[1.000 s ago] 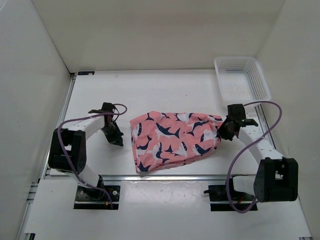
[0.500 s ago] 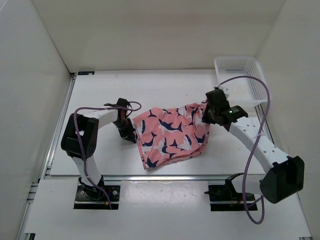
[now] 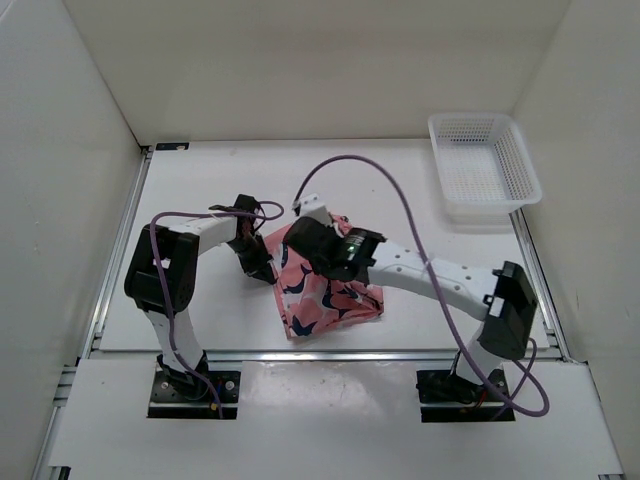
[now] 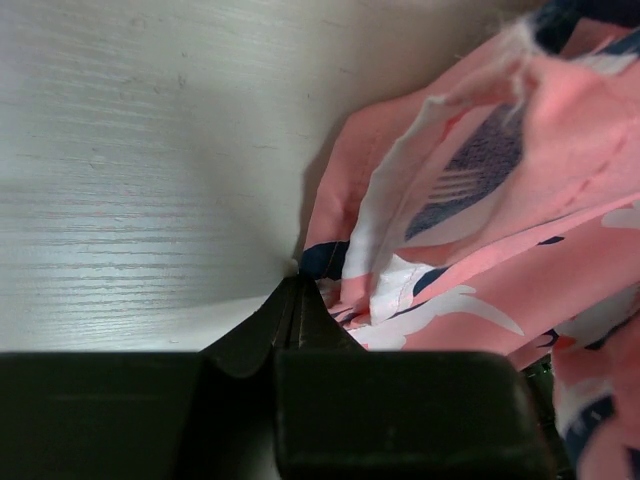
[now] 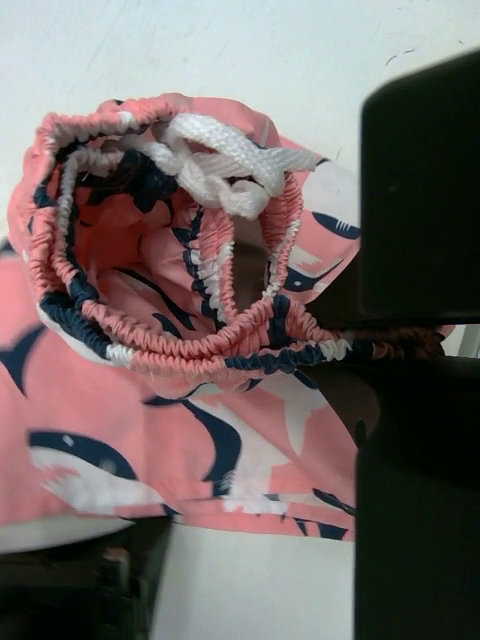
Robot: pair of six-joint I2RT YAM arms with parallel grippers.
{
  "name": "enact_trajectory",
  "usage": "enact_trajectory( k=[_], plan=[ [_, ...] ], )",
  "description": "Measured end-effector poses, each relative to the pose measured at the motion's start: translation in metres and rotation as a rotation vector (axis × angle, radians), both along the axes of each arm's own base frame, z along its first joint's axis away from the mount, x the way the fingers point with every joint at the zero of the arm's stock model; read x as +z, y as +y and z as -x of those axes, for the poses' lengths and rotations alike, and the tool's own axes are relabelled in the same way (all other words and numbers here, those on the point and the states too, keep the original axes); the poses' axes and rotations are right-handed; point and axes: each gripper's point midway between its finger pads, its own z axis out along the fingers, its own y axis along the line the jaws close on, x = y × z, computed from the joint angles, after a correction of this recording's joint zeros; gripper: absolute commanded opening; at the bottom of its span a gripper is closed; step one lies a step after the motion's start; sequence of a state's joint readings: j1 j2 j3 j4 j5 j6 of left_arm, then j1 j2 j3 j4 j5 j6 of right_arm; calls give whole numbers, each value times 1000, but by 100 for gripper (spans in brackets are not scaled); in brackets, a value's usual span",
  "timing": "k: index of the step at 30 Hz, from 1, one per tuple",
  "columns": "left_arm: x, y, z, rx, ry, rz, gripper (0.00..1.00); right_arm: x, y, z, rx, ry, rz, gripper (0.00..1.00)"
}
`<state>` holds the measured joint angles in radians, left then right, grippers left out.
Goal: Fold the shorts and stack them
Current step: Fold the shorts
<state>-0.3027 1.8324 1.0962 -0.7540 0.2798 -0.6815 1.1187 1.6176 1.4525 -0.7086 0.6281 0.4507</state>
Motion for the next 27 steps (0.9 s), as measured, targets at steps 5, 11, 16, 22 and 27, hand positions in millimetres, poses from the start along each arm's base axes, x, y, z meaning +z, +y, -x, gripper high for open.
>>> enact_trajectory(
  k=[5, 11, 16, 22, 27],
  plan=[
    [0, 0, 0, 0, 0, 1, 10, -39, 29, 13, 82, 21, 122, 1],
    [1, 2, -2, 10, -5, 3, 10, -81, 49, 22, 145, 79, 208, 38],
    [8, 26, -15, 60, -43, 1, 36, -81, 61, 29, 188, 105, 182, 83],
    [41, 67, -36, 133, -126, -25, 44, -22, 49, 36, 183, 75, 10, 33],
    [109, 43, -52, 36, -311, -22, 10, 20, -7, 18, 28, 77, -211, 1]
  ],
)
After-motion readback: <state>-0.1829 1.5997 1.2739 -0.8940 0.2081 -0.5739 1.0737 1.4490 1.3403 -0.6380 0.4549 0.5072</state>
